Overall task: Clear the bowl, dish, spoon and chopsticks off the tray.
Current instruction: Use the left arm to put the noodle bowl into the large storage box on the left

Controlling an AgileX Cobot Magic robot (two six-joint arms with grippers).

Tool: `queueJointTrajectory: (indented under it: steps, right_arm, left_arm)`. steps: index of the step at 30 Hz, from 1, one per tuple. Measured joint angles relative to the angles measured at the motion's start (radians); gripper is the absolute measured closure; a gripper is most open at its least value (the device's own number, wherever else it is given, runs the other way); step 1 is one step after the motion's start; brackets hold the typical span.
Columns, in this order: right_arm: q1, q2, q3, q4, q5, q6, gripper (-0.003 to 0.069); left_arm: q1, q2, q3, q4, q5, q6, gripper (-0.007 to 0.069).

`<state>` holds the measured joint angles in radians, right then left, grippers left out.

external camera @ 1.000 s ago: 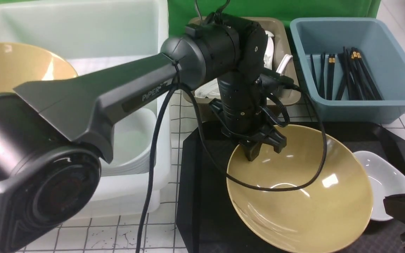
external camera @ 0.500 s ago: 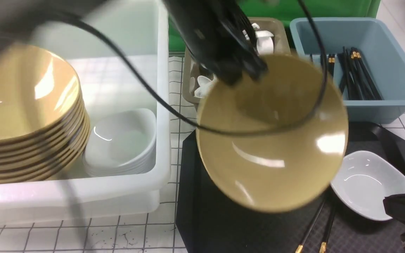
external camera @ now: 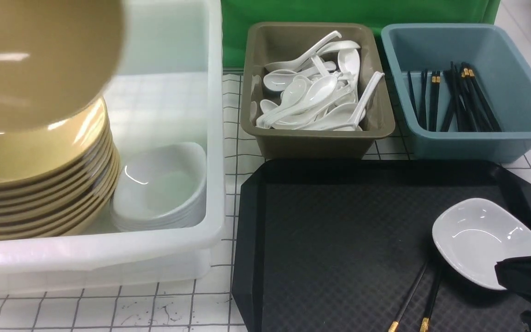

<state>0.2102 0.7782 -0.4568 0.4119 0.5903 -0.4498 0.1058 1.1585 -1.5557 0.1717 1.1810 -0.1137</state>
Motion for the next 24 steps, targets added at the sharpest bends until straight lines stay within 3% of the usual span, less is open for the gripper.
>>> queueJointTrajectory:
  steps: [6,9,12,19,22,24]
  right_arm:
    - [0.006,0.0,0.002,0.018,-0.007,0.001,0.0549]
    - [0.021,0.0,0.002,0.027,-0.008,0.001,0.0547]
    - [0.022,0.0,0.002,0.029,-0.009,0.001,0.0545]
    - [0.023,0.0,0.002,0.029,-0.009,0.0,0.0537]
    - [0.02,0.0,0.001,0.018,-0.002,0.023,0.0527]
    - [0.009,0.006,-0.015,-0.01,0.039,0.099,0.051]
  left_arm:
    - [0.177,0.0,0.334,-0.014,-0.29,-0.12,0.0616]
    - [0.196,0.021,0.434,-0.008,-0.398,-0.137,0.0596]
    - [0.197,0.039,0.478,-0.004,-0.449,-0.122,0.0528]
    - [0.198,0.051,0.489,0.005,-0.465,-0.141,0.0116]
    - [0.198,0.021,0.466,0.006,-0.44,-0.144,0.0038]
    - [0.198,-0.012,0.454,0.006,-0.428,-0.144,0.0029]
